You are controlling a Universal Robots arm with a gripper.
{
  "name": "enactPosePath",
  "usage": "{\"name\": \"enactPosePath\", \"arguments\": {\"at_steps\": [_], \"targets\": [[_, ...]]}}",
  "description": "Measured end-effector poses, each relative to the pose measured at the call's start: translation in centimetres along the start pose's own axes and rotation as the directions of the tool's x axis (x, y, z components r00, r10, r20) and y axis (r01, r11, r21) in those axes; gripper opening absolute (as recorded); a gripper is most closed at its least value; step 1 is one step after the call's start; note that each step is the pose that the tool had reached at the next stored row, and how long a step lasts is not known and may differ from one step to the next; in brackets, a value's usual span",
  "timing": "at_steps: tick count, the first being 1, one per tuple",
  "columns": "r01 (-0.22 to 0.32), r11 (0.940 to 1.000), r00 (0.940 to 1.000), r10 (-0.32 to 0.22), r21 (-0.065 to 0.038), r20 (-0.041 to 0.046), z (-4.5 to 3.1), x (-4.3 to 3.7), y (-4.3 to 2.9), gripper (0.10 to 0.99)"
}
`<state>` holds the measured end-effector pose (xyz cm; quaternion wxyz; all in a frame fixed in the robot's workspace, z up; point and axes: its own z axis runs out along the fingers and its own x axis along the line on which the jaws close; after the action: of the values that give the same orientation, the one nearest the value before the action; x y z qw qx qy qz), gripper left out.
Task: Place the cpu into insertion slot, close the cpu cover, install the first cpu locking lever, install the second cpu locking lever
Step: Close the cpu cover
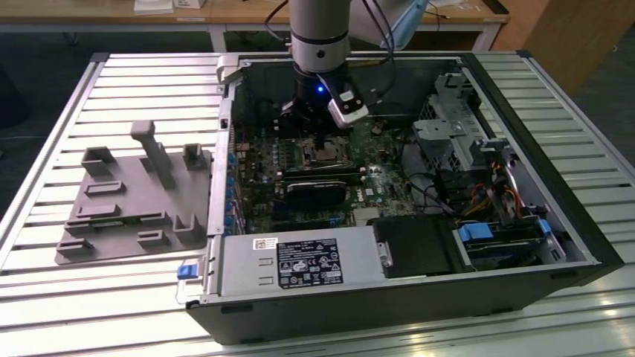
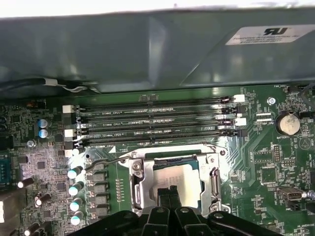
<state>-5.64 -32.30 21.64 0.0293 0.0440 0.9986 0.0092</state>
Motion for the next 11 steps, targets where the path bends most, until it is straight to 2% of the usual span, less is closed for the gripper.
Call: {"name": "enactPosePath", "arguments": {"at_steps": [11], "targets": [[0.0,1.0,1.0,0.0,0.0,0.0001,0.09,0.23,-0.03,0.102]]}}
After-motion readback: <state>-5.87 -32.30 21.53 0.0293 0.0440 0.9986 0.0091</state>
